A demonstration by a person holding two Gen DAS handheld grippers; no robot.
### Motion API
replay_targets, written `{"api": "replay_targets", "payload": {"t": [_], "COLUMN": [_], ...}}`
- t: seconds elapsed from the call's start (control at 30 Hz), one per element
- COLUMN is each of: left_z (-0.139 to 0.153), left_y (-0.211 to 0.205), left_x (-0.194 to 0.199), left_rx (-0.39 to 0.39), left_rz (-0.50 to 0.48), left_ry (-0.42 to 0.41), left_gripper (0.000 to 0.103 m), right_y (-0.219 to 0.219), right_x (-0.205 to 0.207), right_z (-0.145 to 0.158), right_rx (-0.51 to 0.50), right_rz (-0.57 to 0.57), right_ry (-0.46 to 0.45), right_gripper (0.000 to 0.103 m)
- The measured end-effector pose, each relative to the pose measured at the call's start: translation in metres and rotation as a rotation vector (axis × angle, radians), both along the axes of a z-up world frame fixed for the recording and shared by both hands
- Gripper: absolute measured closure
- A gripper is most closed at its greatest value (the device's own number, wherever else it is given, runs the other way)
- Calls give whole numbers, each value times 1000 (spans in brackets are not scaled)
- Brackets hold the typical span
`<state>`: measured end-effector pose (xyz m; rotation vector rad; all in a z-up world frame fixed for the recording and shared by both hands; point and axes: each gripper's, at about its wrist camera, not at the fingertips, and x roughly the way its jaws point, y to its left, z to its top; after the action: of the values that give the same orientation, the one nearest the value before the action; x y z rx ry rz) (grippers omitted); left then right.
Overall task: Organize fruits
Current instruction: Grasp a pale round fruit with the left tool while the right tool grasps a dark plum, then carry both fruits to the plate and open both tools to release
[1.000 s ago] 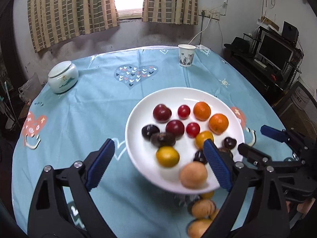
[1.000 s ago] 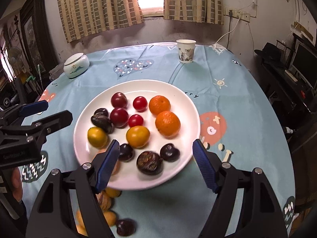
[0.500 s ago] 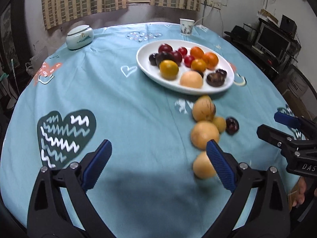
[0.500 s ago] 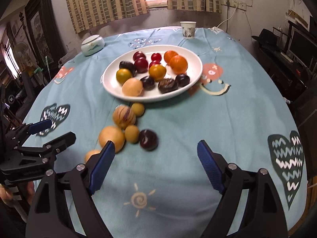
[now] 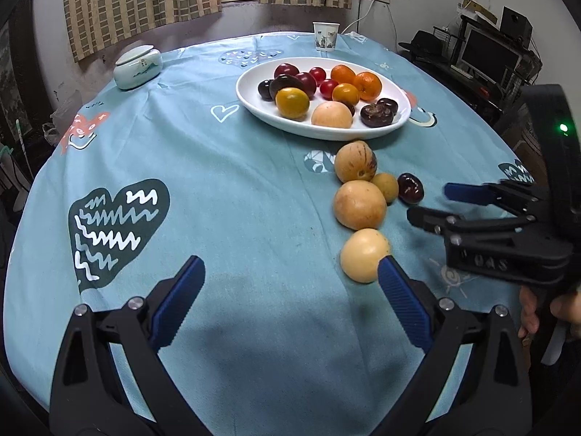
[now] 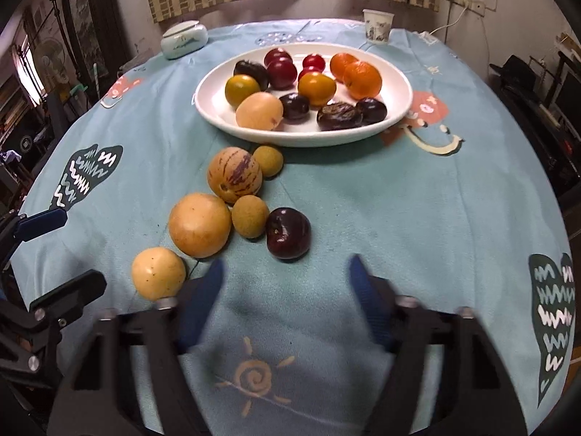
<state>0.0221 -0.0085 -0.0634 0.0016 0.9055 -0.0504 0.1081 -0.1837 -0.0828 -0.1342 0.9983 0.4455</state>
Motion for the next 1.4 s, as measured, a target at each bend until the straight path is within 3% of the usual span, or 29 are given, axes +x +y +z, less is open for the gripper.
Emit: {"api": "replay_targets", "payload": {"t": [0.03, 0.07, 0.2, 0.27, 0.5, 0.7, 0.77, 0.8, 0.83, 1.4], "left_z": [-1, -1, -4, -5, -12, -23, -25, -28, -33, -9], "left_y": [0, 0, -4, -10, -33, -47, -46, -46, -46, -22], "left_x": [0, 0, 3, 5, 12, 23, 26, 27, 31, 15], "left_rx": [-1, -3, -18, -16, 16, 30, 17, 13, -15, -71], "left_rz": [-1, -2, -15, -27, -78, -80, -69, -70, -84, -41], "left_ry": [2, 4, 21, 30, 54, 74, 71, 79, 111, 47], "left_gripper": [5, 5, 5, 5, 5, 6, 20, 51, 66, 67], "right_y": [0, -1, 3, 7, -27, -62, -67, -69, -71, -52], "right_x": [2, 4, 18, 19, -1, -15, -17, -19, -21, -34], "right_z": [-2, -4, -11, -11, 18, 22, 23, 24, 25, 32], "right_rx": [6, 8, -4, -19, 72, 115, 133, 141, 146, 160], "right_rz": [2, 1, 8, 22, -47, -109, -114, -115, -115, -64], "right_ry": [11, 16, 11, -7, -53, -50, -46, -46, -47, -51], "right_gripper": [57, 59, 61, 74, 74, 74, 74, 74, 74, 74]}}
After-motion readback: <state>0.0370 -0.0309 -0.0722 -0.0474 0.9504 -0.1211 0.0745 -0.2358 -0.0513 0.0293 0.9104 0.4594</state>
